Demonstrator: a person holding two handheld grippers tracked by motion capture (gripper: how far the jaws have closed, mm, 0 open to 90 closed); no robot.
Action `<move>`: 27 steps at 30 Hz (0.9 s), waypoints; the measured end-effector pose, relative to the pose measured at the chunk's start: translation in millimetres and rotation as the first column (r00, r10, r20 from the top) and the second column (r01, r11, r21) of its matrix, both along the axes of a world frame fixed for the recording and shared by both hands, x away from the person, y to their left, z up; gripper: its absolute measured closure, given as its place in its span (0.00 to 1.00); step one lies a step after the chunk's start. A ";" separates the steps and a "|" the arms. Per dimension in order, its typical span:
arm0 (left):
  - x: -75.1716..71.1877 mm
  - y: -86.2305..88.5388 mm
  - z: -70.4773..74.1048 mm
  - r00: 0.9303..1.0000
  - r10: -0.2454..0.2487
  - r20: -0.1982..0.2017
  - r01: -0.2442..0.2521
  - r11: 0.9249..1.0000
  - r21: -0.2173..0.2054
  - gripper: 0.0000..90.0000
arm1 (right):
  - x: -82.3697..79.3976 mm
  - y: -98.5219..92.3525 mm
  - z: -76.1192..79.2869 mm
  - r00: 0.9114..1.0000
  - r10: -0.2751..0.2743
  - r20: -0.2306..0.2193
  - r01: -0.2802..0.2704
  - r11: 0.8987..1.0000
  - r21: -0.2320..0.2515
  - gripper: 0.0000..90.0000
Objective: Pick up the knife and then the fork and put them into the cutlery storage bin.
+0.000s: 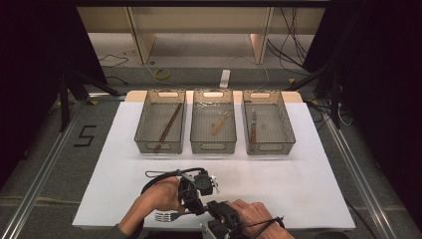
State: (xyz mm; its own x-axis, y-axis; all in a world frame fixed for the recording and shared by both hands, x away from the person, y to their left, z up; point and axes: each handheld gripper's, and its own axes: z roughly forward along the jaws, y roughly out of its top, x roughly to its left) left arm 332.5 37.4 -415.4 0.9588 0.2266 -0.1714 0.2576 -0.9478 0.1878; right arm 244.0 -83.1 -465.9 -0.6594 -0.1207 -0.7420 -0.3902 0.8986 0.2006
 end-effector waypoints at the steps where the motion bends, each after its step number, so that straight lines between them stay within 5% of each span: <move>1: 0.1 0.3 -0.1 1.000 0.001 -0.001 -0.001 1.000 -0.004 0.85 | -0.3 -0.4 -0.3 1.000 0.000 -0.004 0.000 1.000 0.003 0.87; 7: 2.1 2.4 -0.5 1.000 0.002 0.003 -0.002 1.000 -0.030 0.82 | 1.7 -3.3 1.2 1.000 -0.001 -0.025 0.001 1.000 0.007 0.88; 10: 1.4 6.6 3.1 0.999 -0.002 0.038 0.003 1.000 -0.024 0.67 | 3.8 -5.2 0.0 1.000 -0.007 -0.027 0.007 1.000 -0.009 0.88; 17: 8.4 25.6 12.2 0.992 0.083 0.094 -0.079 0.996 -0.052 0.40 | 8.7 -12.4 1.7 0.998 -0.048 -0.046 0.049 0.999 0.012 0.88; 23: 12.4 45.1 20.6 0.974 0.164 0.154 -0.148 0.983 -0.111 0.28 | 16.9 -20.8 4.4 0.996 -0.072 -0.057 0.074 0.997 0.034 0.89; 27: 15.4 59.2 24.3 0.954 0.238 0.181 -0.206 0.962 -0.176 0.23 | 25.2 -28.6 7.3 0.993 -0.101 -0.062 0.104 0.994 0.047 0.89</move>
State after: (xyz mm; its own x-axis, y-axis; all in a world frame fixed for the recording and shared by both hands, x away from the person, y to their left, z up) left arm 347.9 96.5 -391.1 0.9052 0.4237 -0.0323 0.4009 -0.8264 0.3955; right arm 269.2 -111.7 -458.6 -0.7096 -0.0143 -0.7044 -0.2828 0.9215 0.2663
